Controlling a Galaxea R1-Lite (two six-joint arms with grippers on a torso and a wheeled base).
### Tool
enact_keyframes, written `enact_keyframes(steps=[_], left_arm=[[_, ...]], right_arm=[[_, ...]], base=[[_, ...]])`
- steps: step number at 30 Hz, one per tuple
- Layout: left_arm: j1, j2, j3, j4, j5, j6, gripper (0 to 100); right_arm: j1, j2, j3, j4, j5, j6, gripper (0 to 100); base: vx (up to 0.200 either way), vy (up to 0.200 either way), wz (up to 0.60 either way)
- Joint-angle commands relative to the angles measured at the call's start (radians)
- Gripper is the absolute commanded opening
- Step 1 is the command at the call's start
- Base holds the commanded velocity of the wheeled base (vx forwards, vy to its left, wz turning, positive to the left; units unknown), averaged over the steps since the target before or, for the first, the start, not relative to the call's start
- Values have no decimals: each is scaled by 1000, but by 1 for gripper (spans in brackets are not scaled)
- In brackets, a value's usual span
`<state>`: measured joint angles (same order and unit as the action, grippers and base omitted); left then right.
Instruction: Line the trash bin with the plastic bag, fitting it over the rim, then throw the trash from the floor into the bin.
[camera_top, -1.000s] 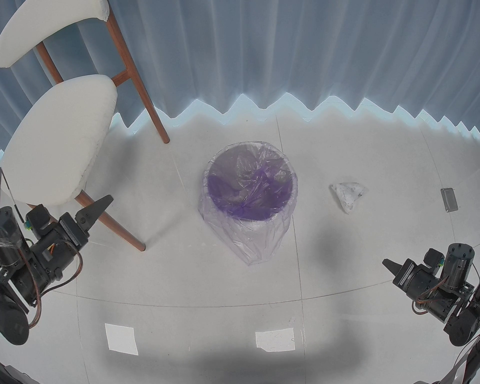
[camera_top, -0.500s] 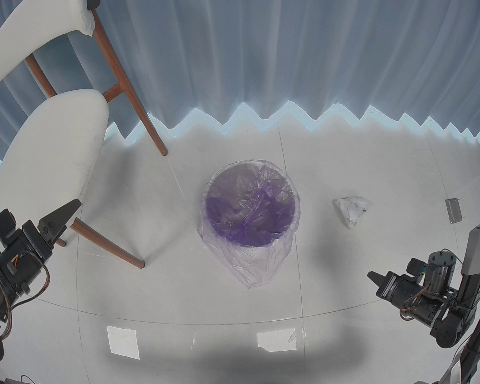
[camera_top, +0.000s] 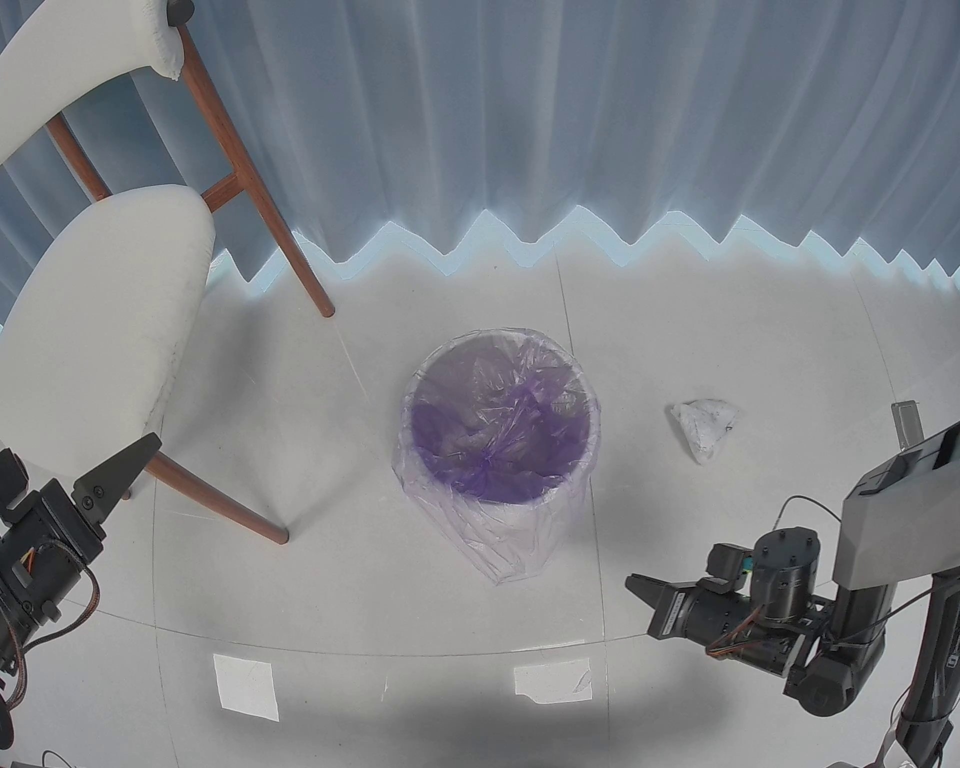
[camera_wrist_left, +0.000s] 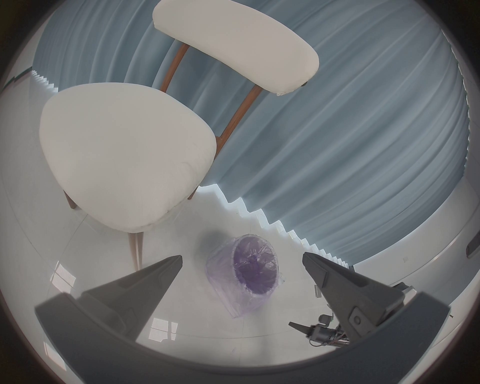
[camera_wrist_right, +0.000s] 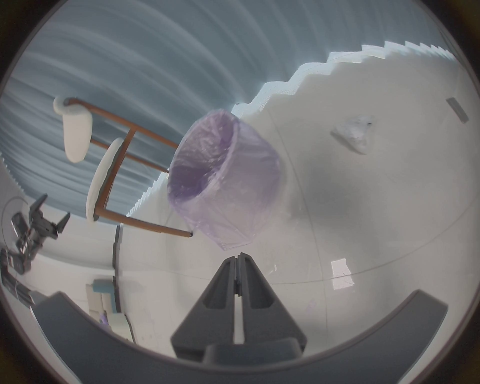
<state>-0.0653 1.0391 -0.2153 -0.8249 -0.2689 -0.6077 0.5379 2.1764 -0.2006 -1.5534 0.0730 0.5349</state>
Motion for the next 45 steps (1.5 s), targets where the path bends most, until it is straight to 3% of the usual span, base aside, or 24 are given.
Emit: enact_keyframes(steps=[1, 6, 12, 20, 30, 39, 45], left_arm=[[-4, -5, -1, 1, -3, 5, 100], [-7, 4, -4, 3, -1, 11, 100], [-7, 10, -4, 7, -3, 68, 100], [4, -1, -6, 0, 2, 115, 100], [50, -21, -4, 0, 8, 115, 100], [50, -18, -6, 0, 4, 115, 100], [48, -19, -4, 0, 0, 117, 100]], right_arm=[[44, 161, -134, -16, 5, -75, 0], [51, 269, -303, -14, 47, -95, 0], [57, 367, -488, 4, 51, -96, 0], [73, 424, -800, 259, 74, -96, 0], [73, 511, -1031, 426, 48, -104, 0], [94, 523, -1059, 472, 42, -104, 0], [79, 304, -777, 397, 44, -87, 0]], base=[[0, 0, 0], [0, 0, 0], [0, 0, 0], [0, 0, 0], [0, 0, 0], [0, 0, 0], [0, 0, 0]])
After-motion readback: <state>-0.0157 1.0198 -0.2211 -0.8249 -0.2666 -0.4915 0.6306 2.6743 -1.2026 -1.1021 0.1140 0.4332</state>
